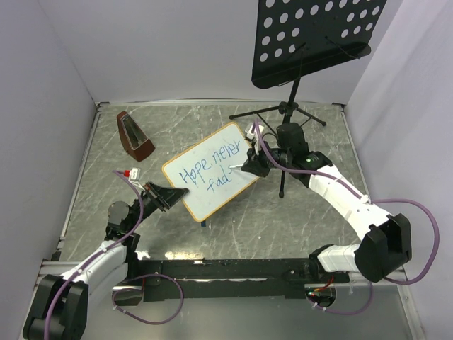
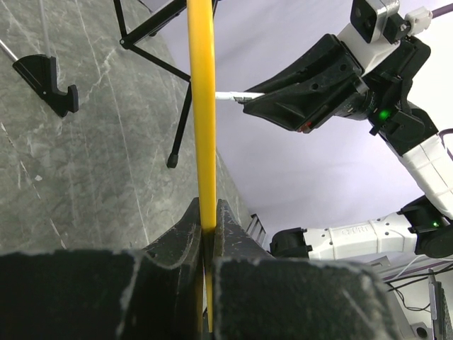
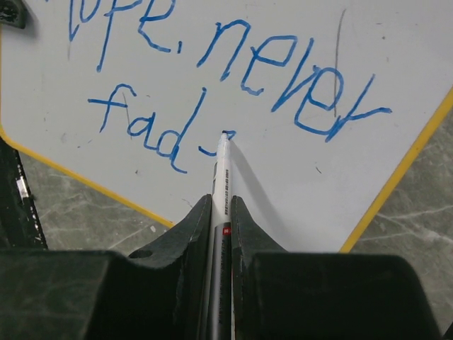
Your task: Write a sentence on the whiteboard
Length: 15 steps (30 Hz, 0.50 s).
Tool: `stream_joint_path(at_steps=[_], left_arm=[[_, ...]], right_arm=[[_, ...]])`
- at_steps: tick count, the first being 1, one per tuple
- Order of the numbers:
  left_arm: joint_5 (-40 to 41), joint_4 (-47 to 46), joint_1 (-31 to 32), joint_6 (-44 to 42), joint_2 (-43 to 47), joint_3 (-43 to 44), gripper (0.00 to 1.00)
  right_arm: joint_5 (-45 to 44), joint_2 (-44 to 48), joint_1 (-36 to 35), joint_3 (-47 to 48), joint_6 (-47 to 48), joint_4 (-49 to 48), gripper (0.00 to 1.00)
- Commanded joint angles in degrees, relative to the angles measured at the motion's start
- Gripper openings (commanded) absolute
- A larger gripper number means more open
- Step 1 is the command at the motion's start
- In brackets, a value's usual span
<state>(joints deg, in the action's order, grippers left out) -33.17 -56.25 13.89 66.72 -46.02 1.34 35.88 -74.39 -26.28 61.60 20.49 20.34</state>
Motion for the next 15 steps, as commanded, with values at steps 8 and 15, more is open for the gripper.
stream_joint_path(at_steps=[8,15], left_arm=[[1.3,-9.1,-0.1,0.8,2.4,-3.2,0.01],[1.4,-8.3,-0.1,0.5,2.9,-3.1,0.01]], right_arm=[[3.0,3.1,-0.9,-2.6,2.5,3.1,0.00],[1.5,4.6,-0.8,-4.6,2.7,3.4,0.00]])
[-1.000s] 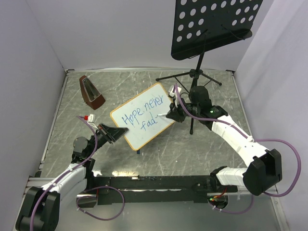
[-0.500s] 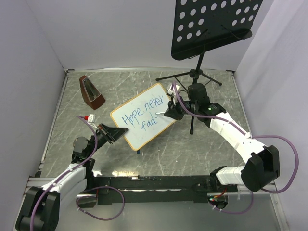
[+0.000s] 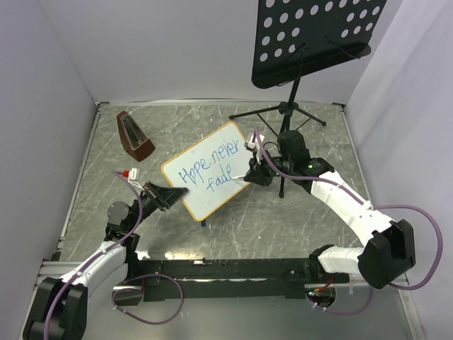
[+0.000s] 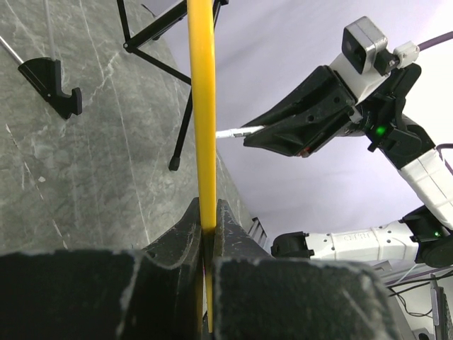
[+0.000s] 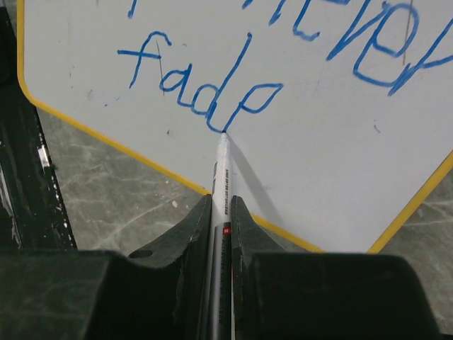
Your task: Write a sentence on the whiteboard
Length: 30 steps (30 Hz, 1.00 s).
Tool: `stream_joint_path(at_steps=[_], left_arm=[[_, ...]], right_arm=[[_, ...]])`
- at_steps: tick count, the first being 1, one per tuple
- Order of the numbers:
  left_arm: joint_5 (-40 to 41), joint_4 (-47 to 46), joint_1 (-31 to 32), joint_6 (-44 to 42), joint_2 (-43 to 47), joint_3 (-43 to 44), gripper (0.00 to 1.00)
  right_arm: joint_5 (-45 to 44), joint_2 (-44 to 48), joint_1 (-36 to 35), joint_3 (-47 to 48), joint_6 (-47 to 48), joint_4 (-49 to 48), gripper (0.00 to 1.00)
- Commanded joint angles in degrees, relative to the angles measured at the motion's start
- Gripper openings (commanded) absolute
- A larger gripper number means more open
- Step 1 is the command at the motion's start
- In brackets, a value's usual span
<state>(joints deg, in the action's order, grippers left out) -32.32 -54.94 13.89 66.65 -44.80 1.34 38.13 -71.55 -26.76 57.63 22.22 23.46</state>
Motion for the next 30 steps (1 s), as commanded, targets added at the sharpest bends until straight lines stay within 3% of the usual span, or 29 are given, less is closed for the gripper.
stream_joint_path(at_steps=[1,6,14,30], left_arm=[[0.5,-9.8,-0.1,0.7,1.6,-3.2,0.01],[0.1,-9.6,-0.1,0.6,1.6,-3.2,0.01],[0.1,-9.4,-0.1,0.2,1.6,-3.4,0.01],[-0.9,-10.7,-0.2,0.5,0.6,-3.1,0.01]], right_arm=[[-1.6,1.8,-0.2,-0.4,0.8,0.0,0.00],[-4.1,2.4,1.0,1.1,-0.9,-1.7,0.00],[-0.1,3.9,2.5,3.3,-2.6,-3.4,0.00],[-4.6,2.5,4.0,2.8,-4.1,-7.7,0.00]])
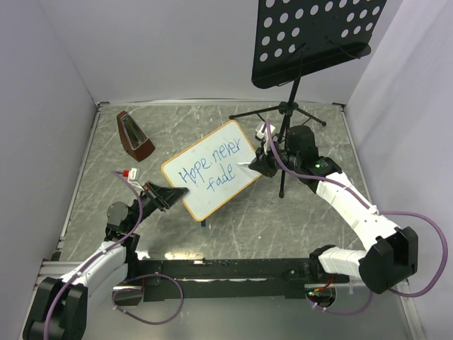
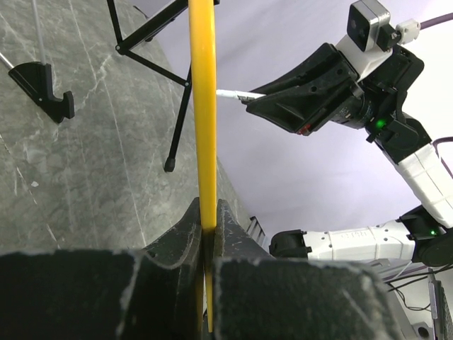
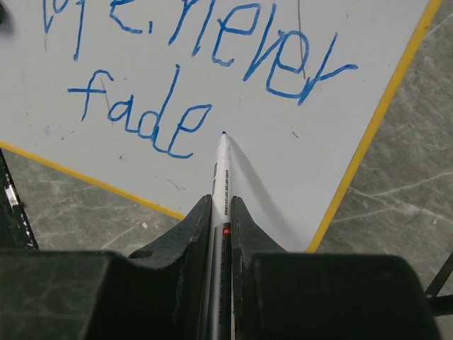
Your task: Write a sentence on the whiteboard
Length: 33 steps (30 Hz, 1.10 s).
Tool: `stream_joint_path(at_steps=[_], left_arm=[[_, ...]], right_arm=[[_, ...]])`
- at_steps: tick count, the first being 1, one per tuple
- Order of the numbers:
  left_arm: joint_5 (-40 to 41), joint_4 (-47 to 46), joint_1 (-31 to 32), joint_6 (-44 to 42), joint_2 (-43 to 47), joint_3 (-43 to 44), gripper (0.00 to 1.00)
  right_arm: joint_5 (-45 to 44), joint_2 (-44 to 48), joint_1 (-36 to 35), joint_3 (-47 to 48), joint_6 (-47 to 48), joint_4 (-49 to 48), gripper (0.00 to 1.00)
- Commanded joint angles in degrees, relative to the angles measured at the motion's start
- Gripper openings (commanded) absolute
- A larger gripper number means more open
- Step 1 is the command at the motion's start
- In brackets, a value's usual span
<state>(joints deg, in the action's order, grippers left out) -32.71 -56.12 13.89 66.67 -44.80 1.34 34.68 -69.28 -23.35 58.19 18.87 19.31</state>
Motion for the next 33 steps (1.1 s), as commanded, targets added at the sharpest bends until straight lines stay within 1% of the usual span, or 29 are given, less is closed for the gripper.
stream_joint_path(at_steps=[1,5,12,19,23,33], left_arm=[[-0.6,-9.7,-0.2,0.5,0.5,-3.1,0.01],[-1.1,-10.6,-0.2,0.5,-0.2,-3.0,0.01],[-1.6,-13.1,-0.2,1.4,-1.8,-3.3,0.01],[-1.0,-9.8,-0.2,0.5,1.0,-3.2,0.01],[-0.6,-9.7,-0.3,0.5,1.1,-3.4,0.01],[-0.8,-9.7,-0.2,0.6,1.0,-3.3,0.01]], right_arm=[[-1.0,0.1,0.5,2.4,-0.8,-3.5,0.00],[-0.8,-1.5,0.5,2.4,-0.6,-3.7,0.00],[3.5,-2.7,0.1,3.0,-0.9,-3.1,0.00],[5.3,-2.4,-0.4,2.6,0.0,-1.4,0.00],[6.1,-2.2,-0.4,1.9,0.6,-0.2,0.00],[3.6,0.0,-0.2,0.0,1.1,-0.2,0.00]])
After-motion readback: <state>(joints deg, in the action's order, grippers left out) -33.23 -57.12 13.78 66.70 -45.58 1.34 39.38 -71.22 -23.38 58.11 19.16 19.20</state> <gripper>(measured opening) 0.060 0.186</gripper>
